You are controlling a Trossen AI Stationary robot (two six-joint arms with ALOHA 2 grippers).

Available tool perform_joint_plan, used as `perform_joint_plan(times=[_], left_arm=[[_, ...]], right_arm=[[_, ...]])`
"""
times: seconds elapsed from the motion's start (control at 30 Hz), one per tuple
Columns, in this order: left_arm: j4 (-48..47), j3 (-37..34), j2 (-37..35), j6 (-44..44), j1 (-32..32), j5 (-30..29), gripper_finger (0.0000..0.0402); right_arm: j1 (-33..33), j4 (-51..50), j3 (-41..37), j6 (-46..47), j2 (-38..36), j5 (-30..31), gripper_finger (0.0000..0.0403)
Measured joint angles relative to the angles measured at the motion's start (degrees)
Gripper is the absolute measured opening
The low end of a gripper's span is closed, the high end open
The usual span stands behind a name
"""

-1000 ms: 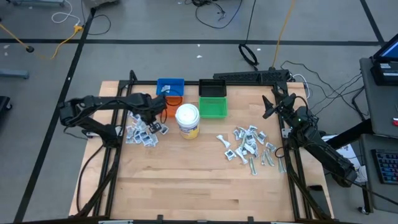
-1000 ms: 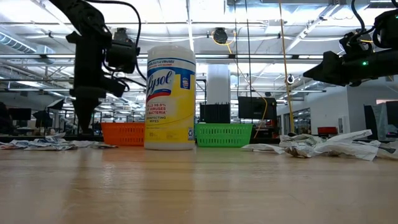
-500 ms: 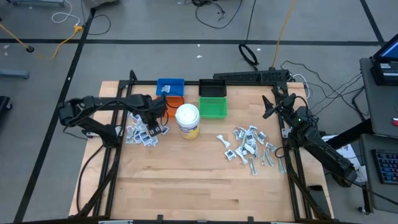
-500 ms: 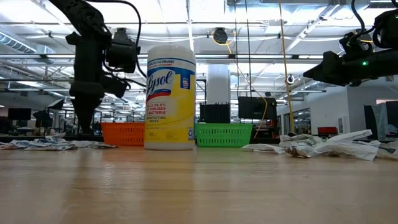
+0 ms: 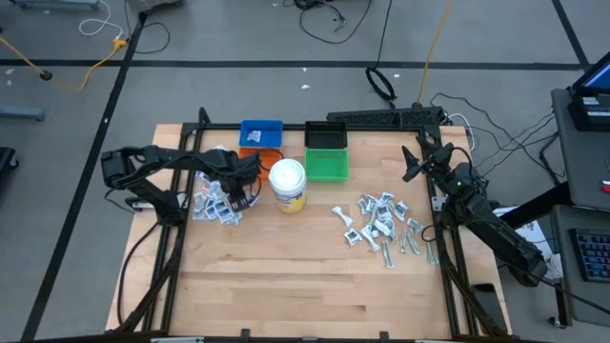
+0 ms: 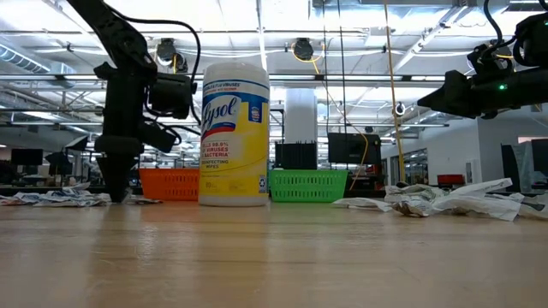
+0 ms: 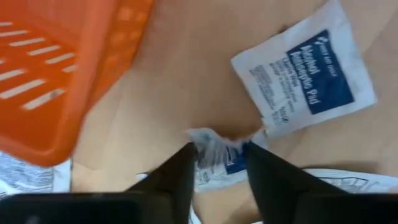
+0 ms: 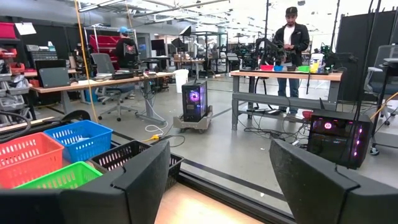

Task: Pick & Place First Aid Supplies
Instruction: Put the blue alcohol pad into the blue bin

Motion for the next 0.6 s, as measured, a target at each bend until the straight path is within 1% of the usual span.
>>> perform_joint_plan(times=[0.2,0.23,0.37,0.5,0.6], left_arm=[[-0.58,-0.02,0.02,-0.89,0.01,-0.27,0.0017],[-1.36,0.22,-0.04,-1.63,0.01,-0.29,0.0011],[-6.48,2.1,-1.89,-3.16,0.03,-0.25,0.0015],[-12.01,4.45,-4.87,-3.11,0.6,-0.25,0.0006],[-15.94,6.43,-6.22,-3.13,0.58,-0.27,0.001]], right_arm=[[0.01,0.01,0.02,-0.01,0.0,0.0,0.0271],[0.0,0.01,0.02,-0.01,0.0,-0.01,0.0272],[0.0,0.02,0.02,0.0,0.0,0.0,0.0272],[0.0,0.0,0.01,-0.01,0.0,0.0,0.027],[0.0,0.02,0.0,-0.02,0.0,-0.02,0.0272]])
